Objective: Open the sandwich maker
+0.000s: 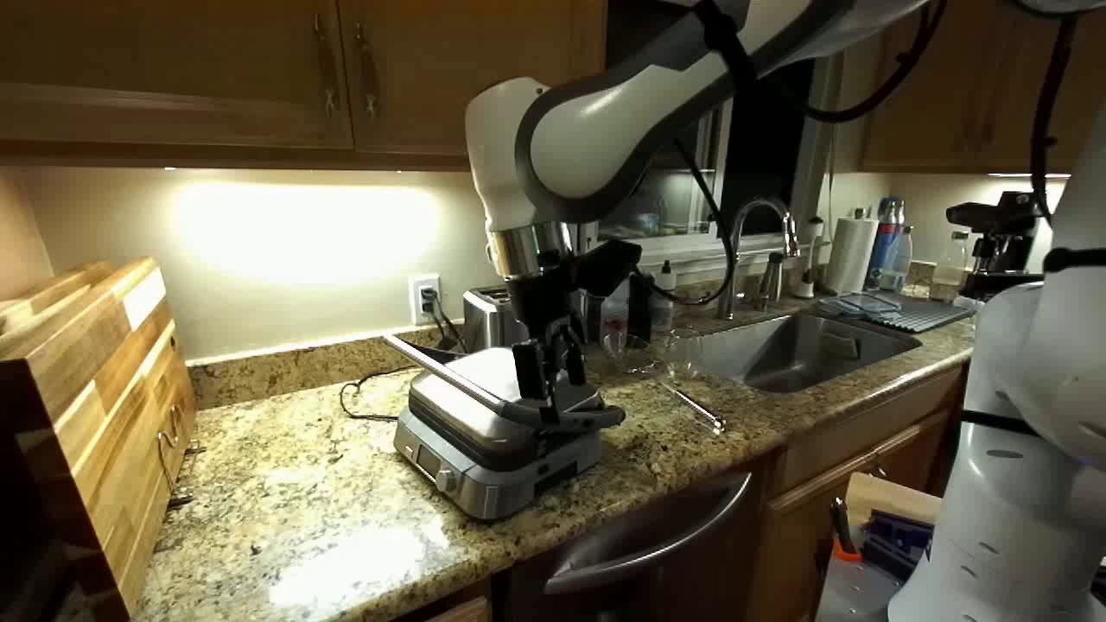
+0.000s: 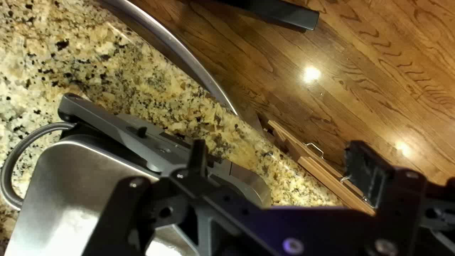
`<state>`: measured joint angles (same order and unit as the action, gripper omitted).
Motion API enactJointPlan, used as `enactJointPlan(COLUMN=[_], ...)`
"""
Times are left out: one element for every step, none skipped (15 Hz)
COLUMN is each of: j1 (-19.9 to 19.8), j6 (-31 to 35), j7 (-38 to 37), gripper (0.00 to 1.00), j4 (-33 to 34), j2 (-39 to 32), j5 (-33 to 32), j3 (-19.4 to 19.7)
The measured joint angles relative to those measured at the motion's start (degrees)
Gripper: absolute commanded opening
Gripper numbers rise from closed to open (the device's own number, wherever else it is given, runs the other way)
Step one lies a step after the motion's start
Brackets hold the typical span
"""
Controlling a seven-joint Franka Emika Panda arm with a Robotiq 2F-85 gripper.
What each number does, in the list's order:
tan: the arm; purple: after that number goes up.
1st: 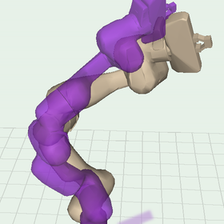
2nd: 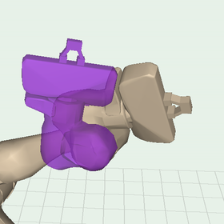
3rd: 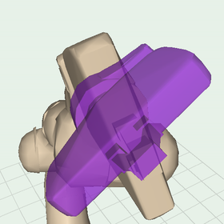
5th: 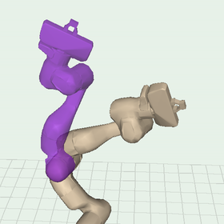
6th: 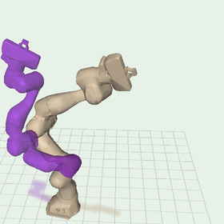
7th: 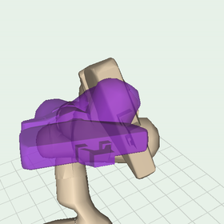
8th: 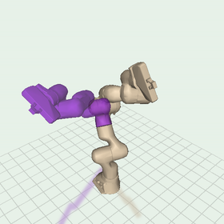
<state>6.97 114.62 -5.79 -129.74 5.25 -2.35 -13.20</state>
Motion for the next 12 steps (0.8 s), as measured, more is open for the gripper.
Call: enactJointPlan(j1=[0.0, 0.0, 0.0, 0.0, 0.0, 0.0, 0.0, 0.0, 0.0, 0.0, 0.0, 0.0], j6=[0.0, 0.0, 0.0, 0.0, 0.0, 0.0, 0.0, 0.0, 0.0, 0.0, 0.2, 0.6], j7=[0.0, 0.0, 0.0, 0.0, 0.0, 0.0, 0.0, 0.0, -0.2, -0.6, -1.3, -2.0], gripper=[1.00, 1.00, 1.00, 1.00, 1.00, 1.00, 1.00, 1.00, 1.00, 1.00, 1.00, 1.00], j4=[0.0, 0.0, 0.0, 0.0, 0.0, 0.0, 0.0, 0.0, 0.2, 0.5, 1.0, 1.7], j2=[0.0, 0.0, 0.0, 0.0, 0.0, 0.0, 0.0, -0.1, -0.3, -0.6, -1.1, -1.8], j5=[0.0, 0.0, 0.0, 0.0, 0.0, 0.0, 0.0, 0.1, 0.1, 0.1, 0.1, 0.1], j3=[0.0, 0.0, 0.0, 0.0, 0.0, 0.0, 0.1, 0.2, 0.3, 0.5, 0.7, 0.9])
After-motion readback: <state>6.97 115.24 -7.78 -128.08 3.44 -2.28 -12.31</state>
